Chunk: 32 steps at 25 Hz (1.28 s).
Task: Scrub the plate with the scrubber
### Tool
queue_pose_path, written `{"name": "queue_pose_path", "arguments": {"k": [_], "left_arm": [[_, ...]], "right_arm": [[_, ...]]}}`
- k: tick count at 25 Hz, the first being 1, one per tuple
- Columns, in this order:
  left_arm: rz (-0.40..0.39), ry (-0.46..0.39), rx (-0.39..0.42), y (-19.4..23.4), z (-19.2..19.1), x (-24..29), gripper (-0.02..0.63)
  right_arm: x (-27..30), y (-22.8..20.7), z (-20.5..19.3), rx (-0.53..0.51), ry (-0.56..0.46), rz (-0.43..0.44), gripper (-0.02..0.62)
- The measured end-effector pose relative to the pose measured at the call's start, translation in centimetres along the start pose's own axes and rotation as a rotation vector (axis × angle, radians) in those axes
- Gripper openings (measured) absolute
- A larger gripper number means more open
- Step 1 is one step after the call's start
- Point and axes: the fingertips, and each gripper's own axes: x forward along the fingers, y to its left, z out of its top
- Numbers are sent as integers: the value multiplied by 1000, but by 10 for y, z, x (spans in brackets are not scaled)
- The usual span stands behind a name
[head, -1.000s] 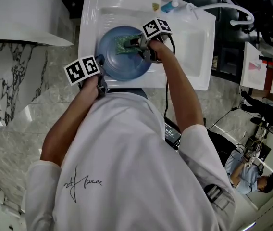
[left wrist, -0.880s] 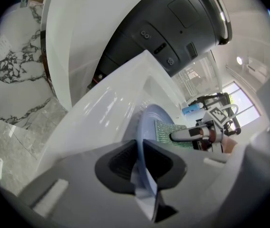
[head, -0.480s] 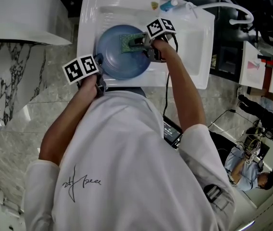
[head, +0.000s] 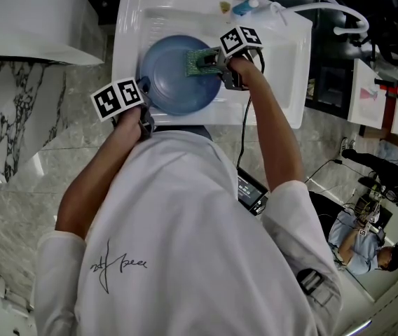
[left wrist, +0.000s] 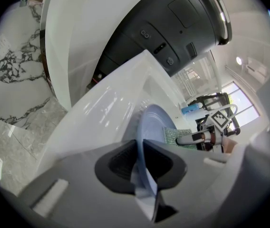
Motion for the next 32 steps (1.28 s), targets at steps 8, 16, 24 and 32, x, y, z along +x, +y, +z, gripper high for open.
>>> {"name": "queue_pose_path", "arguments": {"k": [8,16,24,32], "left_arm": [[1,2,-3,1,0,1,89],[-1,4,1,0,1,0,89],[-6,6,-1,0,0,1,89],[-11,10,-2,-1,0,1,91]], "right_arm": [[-11,-12,-3,-36,9,-77,74],[-21,-21,-3,-112,33,-193,74],[-30,-28,-3,-190,60,-313,74],[-45,-31,-4,-284,83,-430,72]]}}
